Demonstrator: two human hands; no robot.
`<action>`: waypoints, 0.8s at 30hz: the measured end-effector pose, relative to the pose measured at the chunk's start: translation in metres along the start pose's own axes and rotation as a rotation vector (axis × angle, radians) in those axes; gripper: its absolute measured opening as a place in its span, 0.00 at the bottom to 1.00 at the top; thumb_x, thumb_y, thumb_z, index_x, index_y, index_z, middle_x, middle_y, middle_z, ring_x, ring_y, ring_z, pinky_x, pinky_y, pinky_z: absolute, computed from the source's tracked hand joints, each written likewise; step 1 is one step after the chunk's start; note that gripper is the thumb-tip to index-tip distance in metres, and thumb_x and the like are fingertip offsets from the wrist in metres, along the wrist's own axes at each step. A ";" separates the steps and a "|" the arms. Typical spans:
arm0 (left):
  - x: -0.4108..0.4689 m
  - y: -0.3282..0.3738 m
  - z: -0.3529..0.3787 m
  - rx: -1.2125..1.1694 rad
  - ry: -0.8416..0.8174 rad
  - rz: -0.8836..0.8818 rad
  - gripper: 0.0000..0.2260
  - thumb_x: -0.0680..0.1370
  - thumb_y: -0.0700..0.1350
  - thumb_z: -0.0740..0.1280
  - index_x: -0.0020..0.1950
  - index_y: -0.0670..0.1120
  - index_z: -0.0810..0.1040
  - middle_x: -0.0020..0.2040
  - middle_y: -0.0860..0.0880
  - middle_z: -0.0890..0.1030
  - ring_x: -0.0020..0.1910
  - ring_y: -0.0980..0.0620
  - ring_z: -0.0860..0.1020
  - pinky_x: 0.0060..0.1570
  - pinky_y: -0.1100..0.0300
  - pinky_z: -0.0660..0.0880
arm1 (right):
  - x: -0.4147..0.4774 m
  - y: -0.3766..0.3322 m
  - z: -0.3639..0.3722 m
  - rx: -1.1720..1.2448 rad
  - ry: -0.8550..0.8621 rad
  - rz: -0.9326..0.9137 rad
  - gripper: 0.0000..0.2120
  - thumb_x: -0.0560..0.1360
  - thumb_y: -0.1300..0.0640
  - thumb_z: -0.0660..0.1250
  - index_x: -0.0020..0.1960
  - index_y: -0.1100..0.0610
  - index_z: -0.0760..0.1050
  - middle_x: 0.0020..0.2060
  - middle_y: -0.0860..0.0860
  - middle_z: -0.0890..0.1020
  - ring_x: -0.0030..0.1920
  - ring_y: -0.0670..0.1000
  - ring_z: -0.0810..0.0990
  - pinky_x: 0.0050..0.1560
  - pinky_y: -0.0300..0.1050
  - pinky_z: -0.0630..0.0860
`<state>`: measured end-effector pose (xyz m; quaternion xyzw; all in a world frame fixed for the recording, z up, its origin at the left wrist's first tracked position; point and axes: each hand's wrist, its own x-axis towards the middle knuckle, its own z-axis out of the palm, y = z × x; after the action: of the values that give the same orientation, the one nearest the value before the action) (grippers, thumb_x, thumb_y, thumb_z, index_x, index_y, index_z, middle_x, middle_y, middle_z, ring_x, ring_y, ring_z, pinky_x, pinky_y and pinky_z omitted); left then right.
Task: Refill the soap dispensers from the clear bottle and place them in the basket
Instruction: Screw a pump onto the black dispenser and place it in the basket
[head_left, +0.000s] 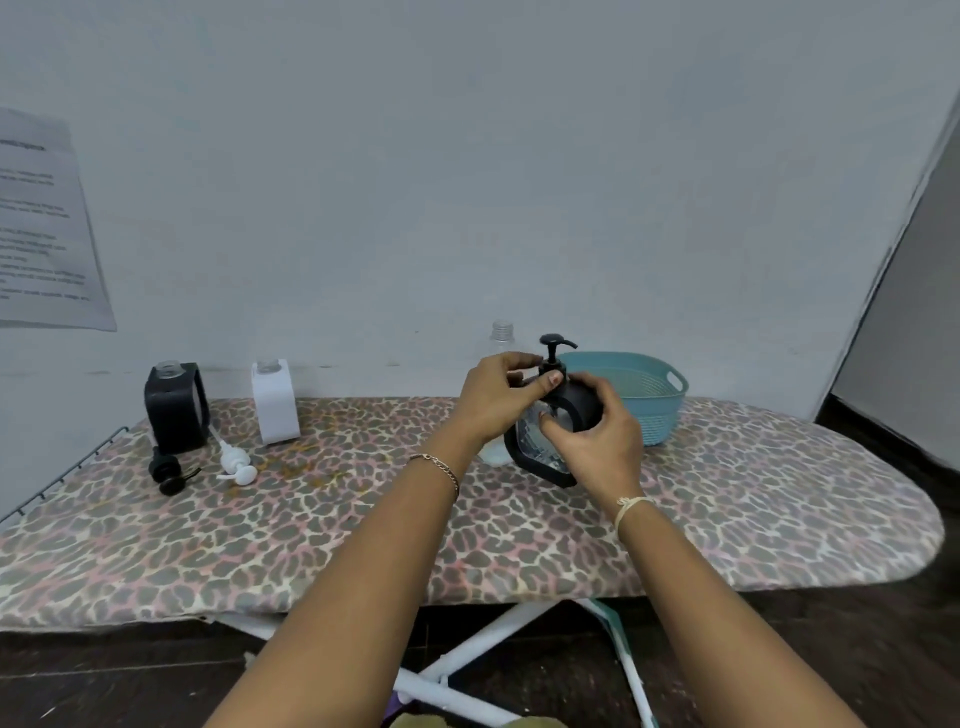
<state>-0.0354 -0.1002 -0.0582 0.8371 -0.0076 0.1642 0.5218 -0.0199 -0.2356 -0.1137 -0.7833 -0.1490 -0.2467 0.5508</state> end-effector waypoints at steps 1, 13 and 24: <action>0.001 0.001 0.006 0.006 0.007 0.001 0.23 0.75 0.53 0.71 0.66 0.46 0.75 0.64 0.49 0.78 0.63 0.51 0.75 0.61 0.56 0.73 | 0.003 0.002 -0.005 -0.005 0.029 0.013 0.23 0.64 0.50 0.76 0.57 0.45 0.75 0.47 0.39 0.81 0.46 0.39 0.79 0.47 0.36 0.77; 0.036 -0.020 0.046 0.242 -0.160 0.005 0.28 0.76 0.47 0.70 0.74 0.44 0.66 0.73 0.46 0.68 0.70 0.47 0.69 0.63 0.62 0.65 | 0.088 0.021 -0.036 -0.073 0.254 0.131 0.22 0.63 0.49 0.76 0.55 0.48 0.73 0.45 0.44 0.80 0.45 0.46 0.79 0.48 0.40 0.76; 0.075 -0.051 0.088 0.446 -0.102 0.099 0.27 0.78 0.48 0.67 0.74 0.42 0.64 0.74 0.46 0.62 0.73 0.48 0.62 0.73 0.56 0.59 | 0.154 0.053 -0.030 -0.118 0.331 0.201 0.20 0.64 0.49 0.74 0.51 0.51 0.69 0.44 0.45 0.79 0.44 0.48 0.77 0.46 0.41 0.71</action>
<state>0.0691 -0.1421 -0.1170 0.9375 -0.0383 0.1448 0.3142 0.1287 -0.2880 -0.0620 -0.7739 0.0373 -0.3243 0.5428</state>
